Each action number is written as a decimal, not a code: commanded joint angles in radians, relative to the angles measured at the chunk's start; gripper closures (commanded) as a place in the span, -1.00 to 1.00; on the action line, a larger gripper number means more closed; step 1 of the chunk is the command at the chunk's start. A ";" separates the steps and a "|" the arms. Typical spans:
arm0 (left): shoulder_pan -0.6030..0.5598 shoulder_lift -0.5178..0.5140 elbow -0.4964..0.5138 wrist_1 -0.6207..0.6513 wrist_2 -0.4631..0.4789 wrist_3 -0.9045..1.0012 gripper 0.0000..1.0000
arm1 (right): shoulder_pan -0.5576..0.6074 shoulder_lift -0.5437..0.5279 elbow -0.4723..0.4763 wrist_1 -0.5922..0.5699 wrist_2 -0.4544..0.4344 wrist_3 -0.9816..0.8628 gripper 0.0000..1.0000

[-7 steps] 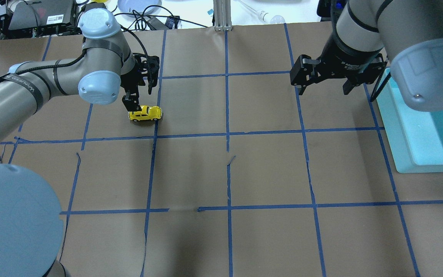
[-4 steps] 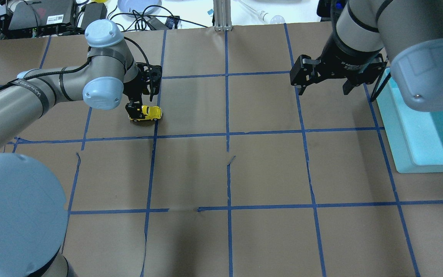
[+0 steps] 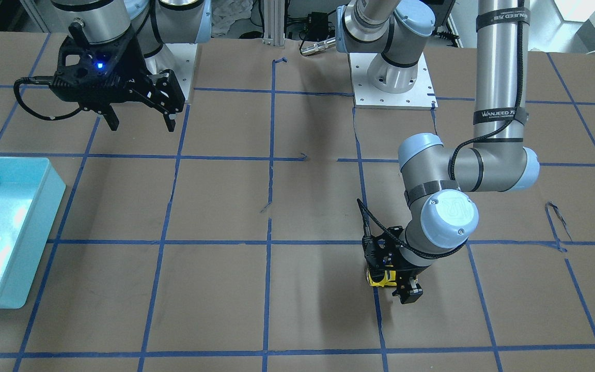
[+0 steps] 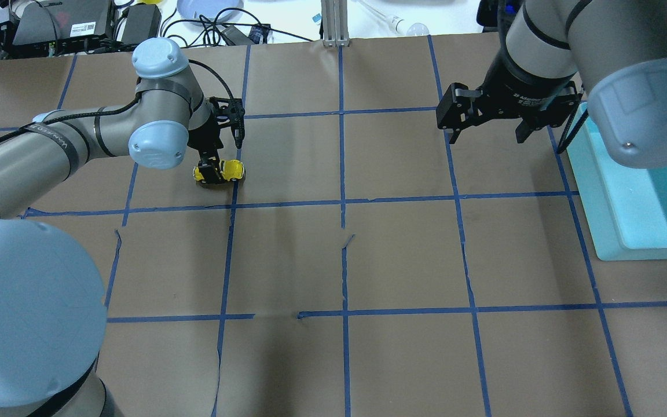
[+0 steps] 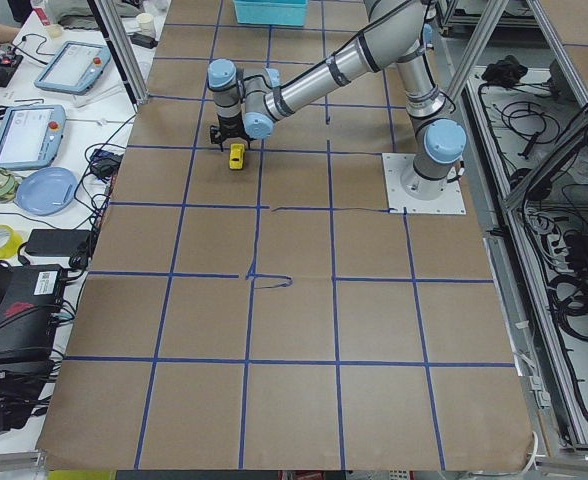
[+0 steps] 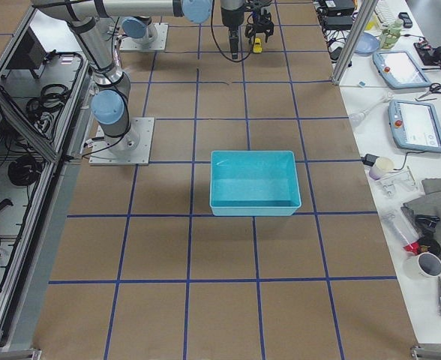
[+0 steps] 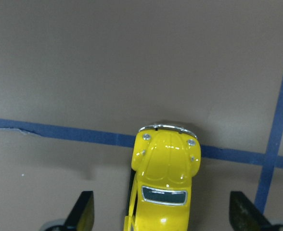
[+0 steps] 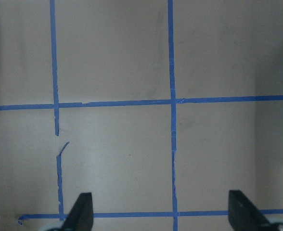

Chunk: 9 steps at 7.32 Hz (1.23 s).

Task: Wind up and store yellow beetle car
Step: 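Lower the left gripper and close it around the yellow car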

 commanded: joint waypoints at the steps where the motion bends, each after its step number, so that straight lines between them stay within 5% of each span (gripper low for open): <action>1: 0.003 -0.009 0.000 0.009 0.000 0.047 -0.68 | 0.000 0.000 -0.001 0.000 -0.001 0.000 -1.00; 5: 0.009 -0.009 -0.002 0.009 0.007 0.086 -0.55 | 0.000 0.000 0.000 0.000 -0.001 0.000 -1.00; 9: 0.020 -0.009 -0.002 0.008 0.005 0.106 0.63 | 0.000 0.000 0.000 0.000 0.001 0.001 -1.00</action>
